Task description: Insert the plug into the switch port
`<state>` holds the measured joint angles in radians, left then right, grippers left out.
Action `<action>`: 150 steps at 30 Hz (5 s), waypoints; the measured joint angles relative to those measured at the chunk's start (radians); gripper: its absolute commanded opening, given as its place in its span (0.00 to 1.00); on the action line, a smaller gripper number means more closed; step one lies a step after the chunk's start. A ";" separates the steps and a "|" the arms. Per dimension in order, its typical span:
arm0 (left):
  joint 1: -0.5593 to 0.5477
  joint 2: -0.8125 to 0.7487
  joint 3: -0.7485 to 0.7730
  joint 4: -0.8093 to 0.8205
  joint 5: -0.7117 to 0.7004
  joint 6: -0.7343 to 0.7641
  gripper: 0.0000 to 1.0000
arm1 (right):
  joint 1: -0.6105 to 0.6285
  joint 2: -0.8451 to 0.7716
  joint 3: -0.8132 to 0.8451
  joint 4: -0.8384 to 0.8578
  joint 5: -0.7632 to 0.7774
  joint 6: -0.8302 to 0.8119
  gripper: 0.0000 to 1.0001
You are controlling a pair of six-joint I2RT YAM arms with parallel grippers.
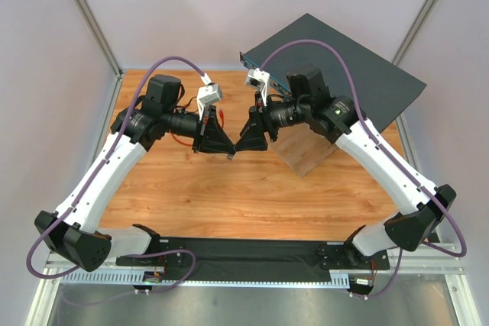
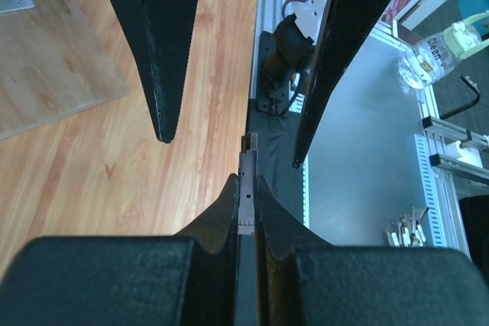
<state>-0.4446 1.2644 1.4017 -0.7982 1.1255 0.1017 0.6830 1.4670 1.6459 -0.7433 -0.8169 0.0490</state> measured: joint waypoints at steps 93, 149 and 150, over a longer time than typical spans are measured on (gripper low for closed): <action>-0.229 -0.156 -0.171 0.391 -0.860 0.221 0.00 | -0.214 0.099 -0.050 0.307 -0.069 0.785 0.66; -0.439 0.560 0.608 0.002 -1.217 -0.257 0.00 | -1.370 -0.375 -0.629 0.163 -0.324 0.719 0.07; -0.439 0.565 0.613 0.002 -1.218 -0.257 0.00 | -1.370 -0.375 -0.629 0.167 -0.325 0.723 0.03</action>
<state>-0.8833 1.8294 2.0151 -0.7963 -0.0921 -0.1558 -0.6868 1.0916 1.0172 -0.5766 -1.1419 0.7715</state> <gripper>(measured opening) 0.240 0.513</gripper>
